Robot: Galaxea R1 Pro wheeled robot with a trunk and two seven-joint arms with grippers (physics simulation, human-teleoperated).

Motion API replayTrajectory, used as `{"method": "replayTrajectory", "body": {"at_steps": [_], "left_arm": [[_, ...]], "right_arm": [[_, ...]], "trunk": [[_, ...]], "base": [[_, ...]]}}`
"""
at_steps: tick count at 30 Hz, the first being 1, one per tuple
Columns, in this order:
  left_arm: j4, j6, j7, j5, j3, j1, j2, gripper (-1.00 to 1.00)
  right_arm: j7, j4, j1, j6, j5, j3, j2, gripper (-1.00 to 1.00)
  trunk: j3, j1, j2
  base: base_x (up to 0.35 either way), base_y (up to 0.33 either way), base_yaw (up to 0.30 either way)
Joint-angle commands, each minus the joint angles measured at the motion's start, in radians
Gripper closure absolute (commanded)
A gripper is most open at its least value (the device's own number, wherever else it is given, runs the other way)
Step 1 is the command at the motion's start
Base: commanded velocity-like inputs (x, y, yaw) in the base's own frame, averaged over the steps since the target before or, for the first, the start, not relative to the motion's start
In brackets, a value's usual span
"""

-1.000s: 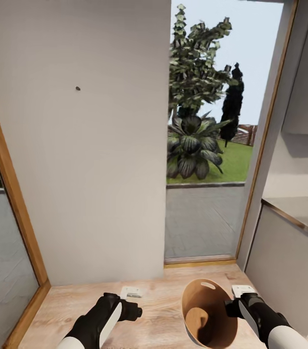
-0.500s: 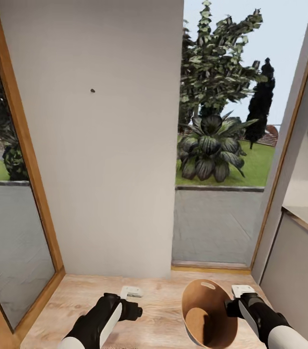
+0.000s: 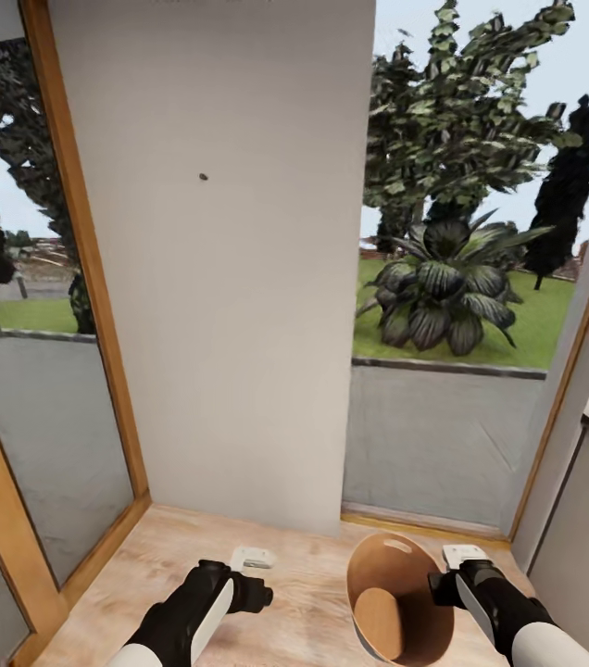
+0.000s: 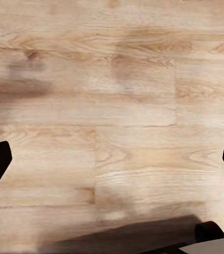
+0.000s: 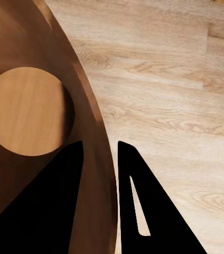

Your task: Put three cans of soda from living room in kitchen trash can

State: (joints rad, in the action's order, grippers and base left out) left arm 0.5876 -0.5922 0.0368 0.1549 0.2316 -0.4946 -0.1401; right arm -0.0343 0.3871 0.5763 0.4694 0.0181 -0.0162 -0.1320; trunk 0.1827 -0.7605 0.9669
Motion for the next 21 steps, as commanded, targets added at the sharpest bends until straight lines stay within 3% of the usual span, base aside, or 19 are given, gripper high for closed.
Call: {"method": "replayTrajectory", "body": {"at_steps": [1, 8, 21], "left_arm": [[0.000, 0.000, 0.000, 0.000, 0.000, 0.000, 0.000, -1.00], [0.001, 0.000, 0.000, 0.000, 0.000, -0.001, -0.001, -1.00], [0.001, 0.000, 0.000, 0.000, 0.001, -0.001, -0.002, -1.00]], "right_arm": [[-0.004, 0.001, 0.001, 0.000, -0.007, -0.002, 0.000, 1.00], [-0.003, 0.000, 0.001, 0.000, -0.007, -0.002, 0.000, 1.00], [-0.003, 0.000, 0.001, 0.000, -0.007, -0.002, -0.001, 1.00]], "trunk": [[0.000, 0.000, 0.000], [0.000, 0.000, 0.000], [0.000, 0.000, 0.000]], "base": [[-0.065, -0.296, 0.278], [-0.130, -0.242, 0.264], [-0.279, -0.021, 0.243]]}}
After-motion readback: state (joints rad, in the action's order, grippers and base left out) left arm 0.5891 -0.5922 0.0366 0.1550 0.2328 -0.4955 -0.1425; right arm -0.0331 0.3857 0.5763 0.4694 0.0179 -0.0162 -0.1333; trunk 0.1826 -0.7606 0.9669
